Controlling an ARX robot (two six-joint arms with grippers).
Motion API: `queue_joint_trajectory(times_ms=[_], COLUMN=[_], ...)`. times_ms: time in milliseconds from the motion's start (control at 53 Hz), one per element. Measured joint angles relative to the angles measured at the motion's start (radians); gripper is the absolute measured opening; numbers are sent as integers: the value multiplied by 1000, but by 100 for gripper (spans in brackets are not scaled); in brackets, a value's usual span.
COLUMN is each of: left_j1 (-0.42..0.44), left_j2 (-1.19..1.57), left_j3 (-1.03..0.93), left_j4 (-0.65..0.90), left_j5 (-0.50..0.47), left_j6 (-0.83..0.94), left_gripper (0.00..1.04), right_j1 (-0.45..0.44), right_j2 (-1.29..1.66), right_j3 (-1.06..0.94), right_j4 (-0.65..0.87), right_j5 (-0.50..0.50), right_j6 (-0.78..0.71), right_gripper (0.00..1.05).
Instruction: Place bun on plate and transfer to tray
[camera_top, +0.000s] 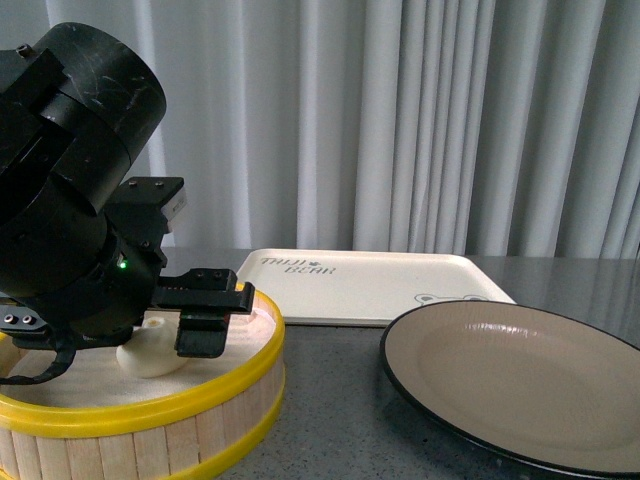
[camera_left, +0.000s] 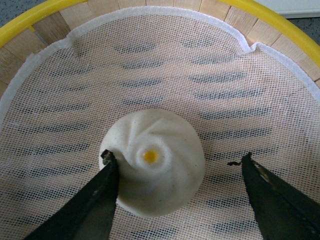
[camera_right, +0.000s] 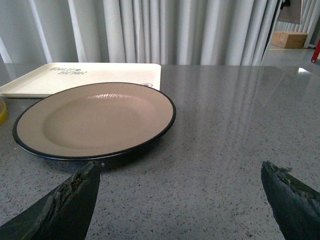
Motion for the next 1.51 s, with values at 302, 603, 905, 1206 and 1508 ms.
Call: queue_joint_trajectory(times_ms=[302, 603, 905, 1206, 1508], left_j1=[3, -19, -140, -312, -383], left_j2=[-10, -60, -71, 40, 184], left_j3=[-19, -42, -39, 56, 236], left_j4=[47, 167, 272, 288, 234], left_j5=[34, 5, 134, 161, 187], left_j6=[-26, 35, 67, 179, 222], left_gripper=[27, 4, 4, 4, 4], right_j1=[0, 0, 0, 0, 0], right_j2=[0, 0, 0, 0, 0], right_j3=[0, 0, 0, 0, 0], right_j4=[0, 0, 0, 0, 0], right_j5=[0, 0, 0, 0, 0], right_j6=[0, 0, 0, 0, 0], right_gripper=[96, 96, 96, 96, 96])
